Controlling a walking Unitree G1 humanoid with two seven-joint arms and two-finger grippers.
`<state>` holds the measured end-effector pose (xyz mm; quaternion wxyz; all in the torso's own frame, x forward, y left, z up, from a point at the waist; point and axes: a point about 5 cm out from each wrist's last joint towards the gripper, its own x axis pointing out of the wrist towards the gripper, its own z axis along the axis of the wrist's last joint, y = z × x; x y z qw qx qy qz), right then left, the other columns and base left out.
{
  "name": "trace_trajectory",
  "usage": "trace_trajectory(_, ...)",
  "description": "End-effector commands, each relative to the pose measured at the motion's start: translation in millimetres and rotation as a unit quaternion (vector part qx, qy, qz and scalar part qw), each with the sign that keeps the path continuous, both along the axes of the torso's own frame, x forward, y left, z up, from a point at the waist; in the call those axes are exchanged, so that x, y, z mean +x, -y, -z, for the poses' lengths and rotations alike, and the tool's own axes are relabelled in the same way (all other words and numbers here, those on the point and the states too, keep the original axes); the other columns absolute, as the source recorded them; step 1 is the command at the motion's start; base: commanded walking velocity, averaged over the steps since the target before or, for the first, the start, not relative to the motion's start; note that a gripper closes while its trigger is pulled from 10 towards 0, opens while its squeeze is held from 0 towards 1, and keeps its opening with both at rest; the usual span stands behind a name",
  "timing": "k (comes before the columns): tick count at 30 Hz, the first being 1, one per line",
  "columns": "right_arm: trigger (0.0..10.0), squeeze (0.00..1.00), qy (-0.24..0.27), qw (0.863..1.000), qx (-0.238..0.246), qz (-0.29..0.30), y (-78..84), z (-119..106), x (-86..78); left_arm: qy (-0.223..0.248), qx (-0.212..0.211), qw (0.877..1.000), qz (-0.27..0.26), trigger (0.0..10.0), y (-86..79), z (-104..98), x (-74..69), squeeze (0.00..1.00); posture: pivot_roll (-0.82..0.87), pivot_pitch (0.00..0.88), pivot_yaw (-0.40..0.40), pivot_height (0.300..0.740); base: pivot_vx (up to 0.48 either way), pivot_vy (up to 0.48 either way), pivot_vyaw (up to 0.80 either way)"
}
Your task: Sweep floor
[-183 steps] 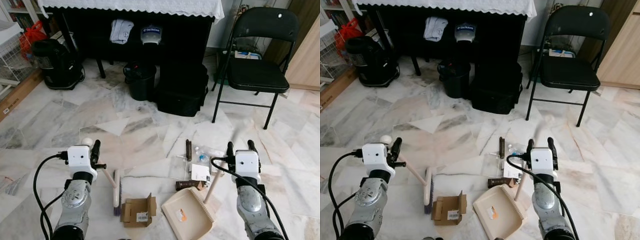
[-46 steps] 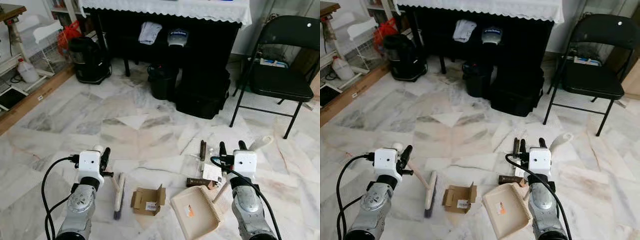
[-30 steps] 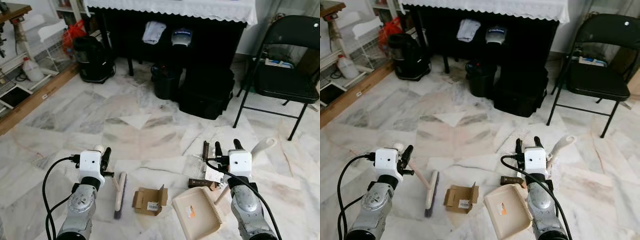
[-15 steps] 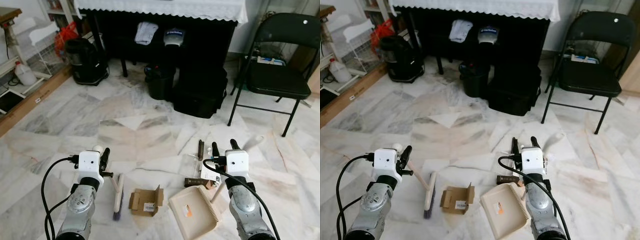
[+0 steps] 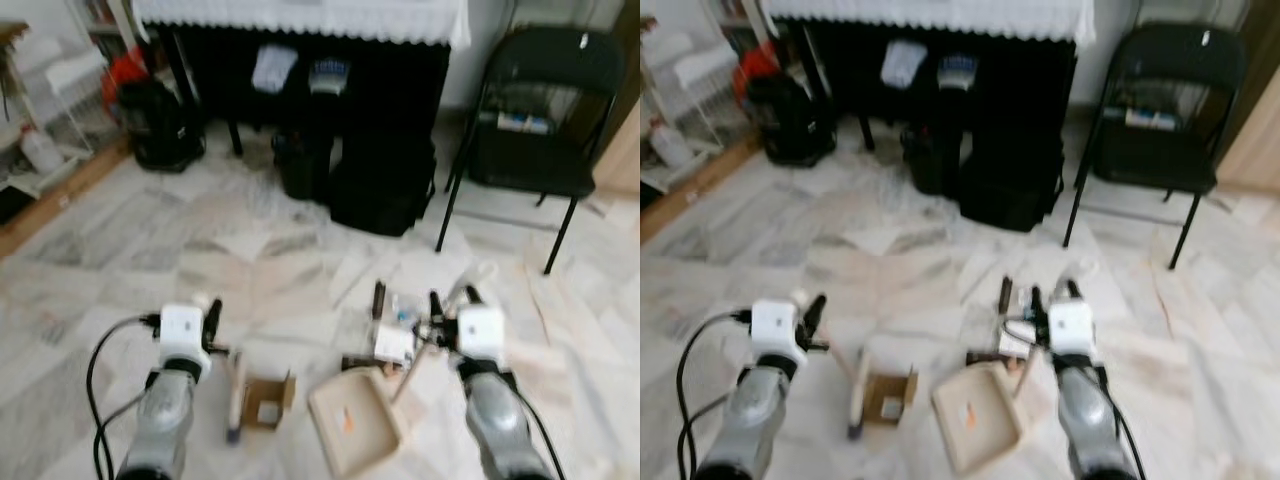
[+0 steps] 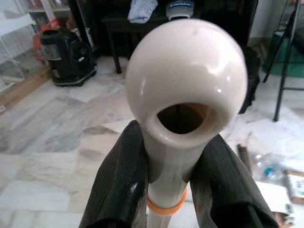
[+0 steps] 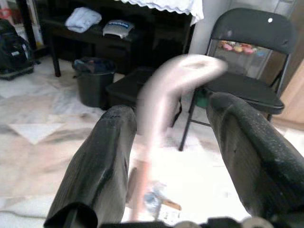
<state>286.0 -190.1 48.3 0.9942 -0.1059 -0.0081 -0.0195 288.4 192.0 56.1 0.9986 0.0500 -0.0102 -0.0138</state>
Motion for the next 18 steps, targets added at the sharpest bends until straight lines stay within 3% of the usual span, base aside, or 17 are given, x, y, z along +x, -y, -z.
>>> trace_trajectory(1,10.0,0.0,-0.003,1.0,0.007,-0.012,-8.1,0.1,1.3,-0.007,0.001,1.0,-0.004,10.0,-3.6,3.3,-2.7,0.0,-0.02,0.105,0.015,0.74,0.0,0.0,0.0)
trace_trajectory(16,10.0,0.0,-0.007,0.999,0.013,-0.032,-11.3,0.4,2.6,-0.01,0.004,1.0,-0.01,10.0,-4.5,4.2,-2.5,0.0,-0.02,0.095,0.013,0.74,0.0,0.0,0.0)
trace_trajectory(17,10.0,0.09,-0.007,0.999,0.016,-0.035,-11.8,0.0,2.6,-0.01,0.004,1.0,-0.01,10.0,-4.4,4.2,-2.4,0.0,-0.02,0.095,0.013,0.74,0.0,0.0,0.0)
trace_trajectory(18,10.0,0.82,-0.006,0.999,0.018,-0.038,-12.2,-0.3,2.6,-0.01,0.005,1.0,-0.01,10.0,-4.4,4.2,-2.4,0.0,-0.02,0.095,0.013,0.74,0.0,0.0,0.0)
